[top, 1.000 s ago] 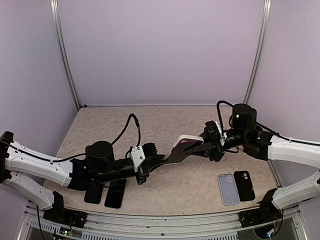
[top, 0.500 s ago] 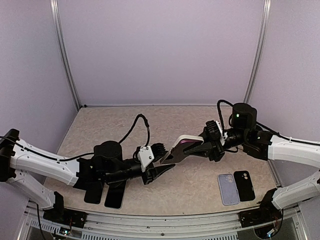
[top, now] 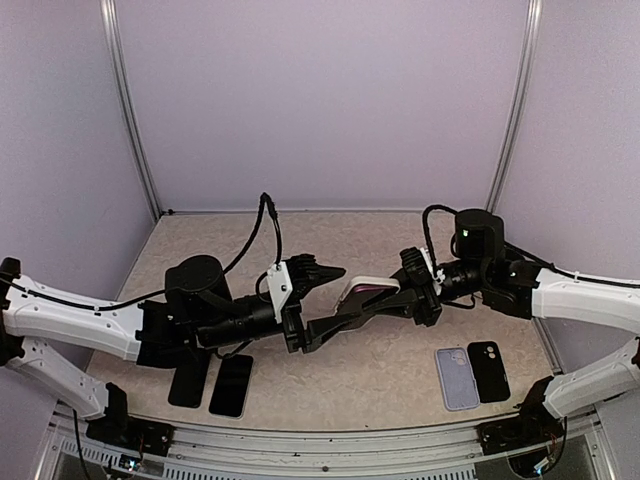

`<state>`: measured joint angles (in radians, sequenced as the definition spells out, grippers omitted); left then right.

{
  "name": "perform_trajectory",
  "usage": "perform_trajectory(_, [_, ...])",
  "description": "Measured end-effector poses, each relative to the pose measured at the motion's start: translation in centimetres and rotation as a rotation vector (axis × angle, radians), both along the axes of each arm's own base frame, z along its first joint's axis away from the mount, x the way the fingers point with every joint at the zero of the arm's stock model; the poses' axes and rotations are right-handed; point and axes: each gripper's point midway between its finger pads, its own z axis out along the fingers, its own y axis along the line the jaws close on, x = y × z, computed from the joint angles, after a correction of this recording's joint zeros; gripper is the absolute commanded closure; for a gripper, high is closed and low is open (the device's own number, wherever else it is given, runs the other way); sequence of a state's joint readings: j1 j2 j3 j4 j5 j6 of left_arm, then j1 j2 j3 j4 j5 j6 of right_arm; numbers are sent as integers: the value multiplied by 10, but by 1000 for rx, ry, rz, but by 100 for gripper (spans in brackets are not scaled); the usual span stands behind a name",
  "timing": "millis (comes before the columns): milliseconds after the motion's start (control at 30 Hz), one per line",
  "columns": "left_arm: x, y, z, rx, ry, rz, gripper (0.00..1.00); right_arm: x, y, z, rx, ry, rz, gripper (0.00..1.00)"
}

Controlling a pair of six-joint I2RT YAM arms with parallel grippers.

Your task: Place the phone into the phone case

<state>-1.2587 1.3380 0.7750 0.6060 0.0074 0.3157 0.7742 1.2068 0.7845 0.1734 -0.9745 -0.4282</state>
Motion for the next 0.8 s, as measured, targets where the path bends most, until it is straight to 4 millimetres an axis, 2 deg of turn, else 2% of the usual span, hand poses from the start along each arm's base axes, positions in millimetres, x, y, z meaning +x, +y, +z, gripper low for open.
perform_trajectory(100, [-1,-6,15,-33,-5,-14,58,2,1,-3,-8,2,-6,100])
perform_trajectory(233, [-1,-12,12,-26,2,-21,100,2,2,-3,-9,-1,-5,100])
perform_trajectory(533, [0,-14,12,-30,8,4,100,3,1,-4,-11,-7,-5,100])
perform_trajectory(600, [-1,-14,11,-30,9,4,53,3,1,-4,-12,-6,-5,100])
perform_trajectory(633, [-1,-14,11,-28,5,4,42,2,1,-4,-12,-5,-4,100])
perform_trajectory(700, [-1,-15,9,-21,4,5,30,2,2,-5,-16,-3,-4,100])
perform_trajectory(800, [0,-10,-3,0,4,19,27,1,2,-5,-17,-2,-3,100])
